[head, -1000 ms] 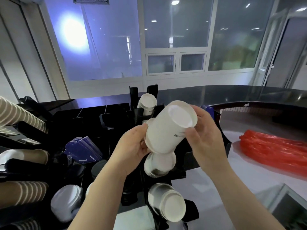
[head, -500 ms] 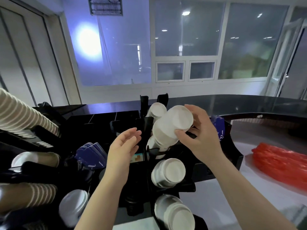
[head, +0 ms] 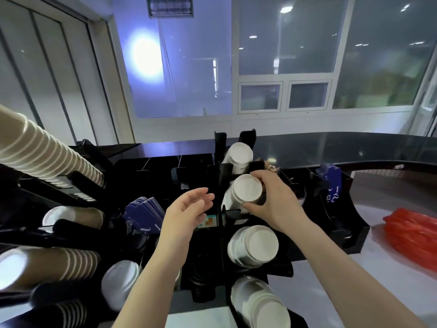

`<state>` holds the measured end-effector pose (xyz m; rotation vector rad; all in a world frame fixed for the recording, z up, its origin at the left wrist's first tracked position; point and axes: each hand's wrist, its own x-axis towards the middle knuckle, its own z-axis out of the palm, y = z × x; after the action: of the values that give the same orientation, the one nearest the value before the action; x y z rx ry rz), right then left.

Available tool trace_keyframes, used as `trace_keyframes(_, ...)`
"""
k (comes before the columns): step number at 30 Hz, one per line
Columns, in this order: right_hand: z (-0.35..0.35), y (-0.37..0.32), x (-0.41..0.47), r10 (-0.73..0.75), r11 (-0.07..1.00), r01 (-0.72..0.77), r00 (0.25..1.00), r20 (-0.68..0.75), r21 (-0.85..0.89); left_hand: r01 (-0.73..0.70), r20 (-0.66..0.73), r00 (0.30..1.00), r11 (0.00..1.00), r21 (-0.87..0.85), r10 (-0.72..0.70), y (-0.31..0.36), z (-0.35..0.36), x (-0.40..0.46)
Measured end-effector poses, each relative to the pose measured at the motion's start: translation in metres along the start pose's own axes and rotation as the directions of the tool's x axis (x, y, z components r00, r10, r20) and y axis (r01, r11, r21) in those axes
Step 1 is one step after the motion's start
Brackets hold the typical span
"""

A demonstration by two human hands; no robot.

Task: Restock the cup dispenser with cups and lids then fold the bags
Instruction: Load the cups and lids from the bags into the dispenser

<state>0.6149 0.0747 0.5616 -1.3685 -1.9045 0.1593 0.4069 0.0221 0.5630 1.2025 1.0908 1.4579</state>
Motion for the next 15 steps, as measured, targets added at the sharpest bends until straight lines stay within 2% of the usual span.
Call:
trace_keyframes(5, -0.003, -0.008, -0.005, -0.031, 0.992, 0.031, 1.0, 0.004, -0.118, -0.02, 0.044, 0.999, 0.997, 0.079, 0.017, 0.003, 0.004, -0.004)
trace_keyframes(9, -0.008, -0.035, -0.006, -0.209, 0.976, 0.2, 0.972, -0.11, -0.088, -0.098, 0.092, 0.992, 0.983, 0.154, 0.085, 0.017, -0.002, -0.002)
trace_keyframes(15, -0.011, -0.084, -0.002, -0.271, 0.961, 0.274, 0.961, -0.061, 0.037, -0.239, 0.156, 0.965, 0.949, 0.207, 0.209, 0.041, -0.028, -0.011)
